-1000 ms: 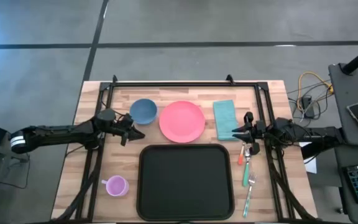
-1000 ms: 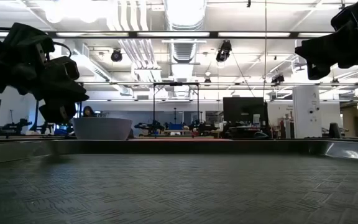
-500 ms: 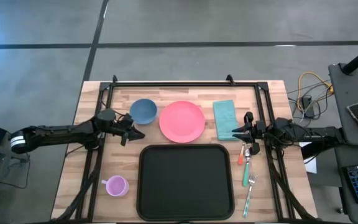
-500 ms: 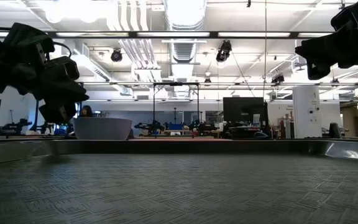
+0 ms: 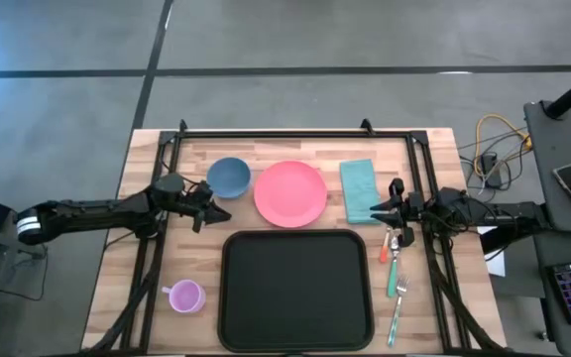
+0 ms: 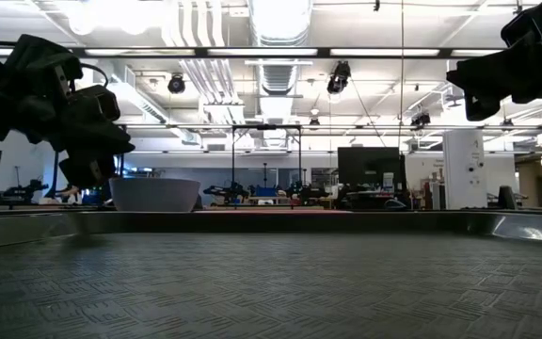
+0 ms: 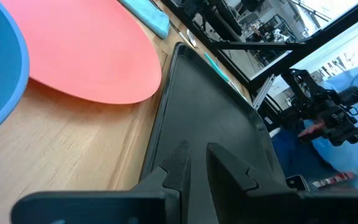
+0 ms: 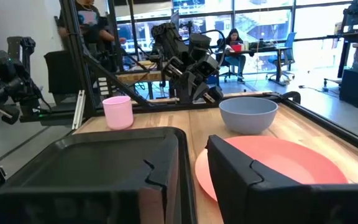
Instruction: Set up tray
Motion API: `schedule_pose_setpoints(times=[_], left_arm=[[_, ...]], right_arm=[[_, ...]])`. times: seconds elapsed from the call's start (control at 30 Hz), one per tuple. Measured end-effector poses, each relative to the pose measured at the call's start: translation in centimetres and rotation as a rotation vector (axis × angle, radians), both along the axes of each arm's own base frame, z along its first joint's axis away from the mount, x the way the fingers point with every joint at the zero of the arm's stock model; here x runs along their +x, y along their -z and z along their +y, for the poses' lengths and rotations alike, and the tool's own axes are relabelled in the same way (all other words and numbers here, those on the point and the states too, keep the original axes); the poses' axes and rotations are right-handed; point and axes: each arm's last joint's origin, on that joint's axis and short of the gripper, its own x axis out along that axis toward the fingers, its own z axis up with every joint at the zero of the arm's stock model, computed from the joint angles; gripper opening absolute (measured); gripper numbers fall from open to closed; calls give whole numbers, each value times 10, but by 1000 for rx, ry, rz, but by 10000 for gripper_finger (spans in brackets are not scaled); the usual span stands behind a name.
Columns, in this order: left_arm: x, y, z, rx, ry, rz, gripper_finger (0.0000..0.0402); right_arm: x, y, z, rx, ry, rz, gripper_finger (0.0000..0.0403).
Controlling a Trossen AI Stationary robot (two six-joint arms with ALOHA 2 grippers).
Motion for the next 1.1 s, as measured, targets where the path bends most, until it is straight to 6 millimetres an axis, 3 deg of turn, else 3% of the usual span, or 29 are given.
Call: schedule_pose_setpoints(times=[0.1, 0.27, 0.4, 0.6, 0.67, 0.9, 1.1], left_arm=[[0, 0, 0, 0, 1, 0, 33], [0, 0, 0, 0, 0, 1, 33], [0, 0, 0, 0, 0, 0, 33], [0, 0, 0, 0, 0, 0, 33], [0, 0, 0, 0, 0, 0, 33], [0, 0, 0, 0, 0, 0, 33], [0, 0, 0, 0, 0, 0, 33]], right_arm=[[0, -1, -3, 112, 94, -11, 70], [0, -3, -3, 609, 51, -40, 70], [1, -2, -3, 858, 38, -33, 76], [1, 0, -3, 883, 51, -25, 72], [1, -2, -3, 977, 55, -51, 68], [-1, -14, -10, 1148, 162, -292, 65], [6, -2, -9, 1267, 220, -182, 73]])
